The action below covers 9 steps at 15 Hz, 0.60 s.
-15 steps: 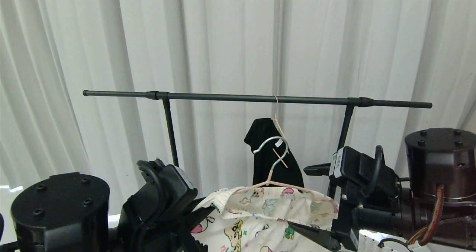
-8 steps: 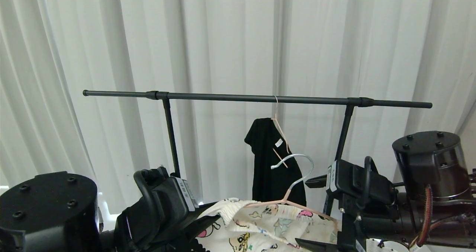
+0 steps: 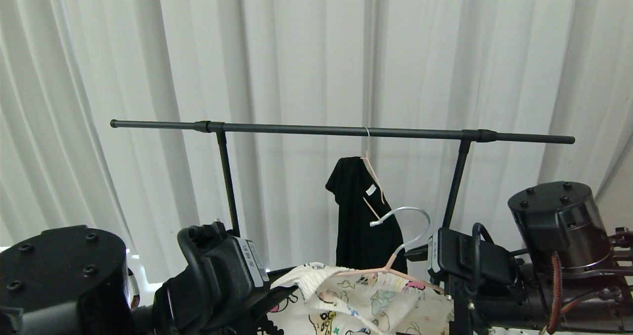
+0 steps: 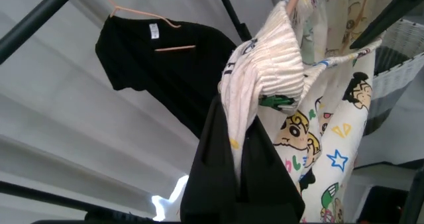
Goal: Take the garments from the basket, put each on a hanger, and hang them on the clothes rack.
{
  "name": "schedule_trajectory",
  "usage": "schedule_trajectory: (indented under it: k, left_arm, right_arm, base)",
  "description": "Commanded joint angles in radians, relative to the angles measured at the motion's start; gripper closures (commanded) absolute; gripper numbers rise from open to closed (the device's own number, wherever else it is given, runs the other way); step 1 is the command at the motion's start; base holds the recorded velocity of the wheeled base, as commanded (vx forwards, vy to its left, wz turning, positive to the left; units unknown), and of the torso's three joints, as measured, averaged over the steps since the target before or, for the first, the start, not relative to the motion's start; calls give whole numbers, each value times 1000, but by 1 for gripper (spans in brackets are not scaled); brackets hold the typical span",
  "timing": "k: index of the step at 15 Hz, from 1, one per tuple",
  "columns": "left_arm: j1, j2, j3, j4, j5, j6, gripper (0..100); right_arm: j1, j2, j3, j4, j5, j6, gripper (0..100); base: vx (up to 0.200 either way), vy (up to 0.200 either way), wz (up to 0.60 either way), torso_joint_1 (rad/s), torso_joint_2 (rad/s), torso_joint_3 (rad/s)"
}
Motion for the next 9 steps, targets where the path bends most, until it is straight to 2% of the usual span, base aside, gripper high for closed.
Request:
schedule_trajectory:
  k: [1, 2, 3, 9]
  left_arm:
    - [-3, 2, -2, -1, 0, 0, 100]
    - [-3, 2, -4, -1, 0, 0, 100]
    - [-3, 2, -7, -1, 0, 0, 100]
    - [-3, 0, -13, -1, 0, -8, 100]
  right_arm:
    - [0, 9, -2, 1, 0, 0, 0]
    - [5, 11, 0, 1, 0, 0, 0]
    - [14, 12, 0, 1, 0, 0, 100]
    - [17, 15, -2, -5, -2, 0, 100]
  base:
    - [0, 0, 0, 0, 0, 0]
    - [0, 0, 0, 0, 0, 0]
    - [0, 0, 0, 0, 0, 0]
    - [0, 0, 0, 0, 0, 0]
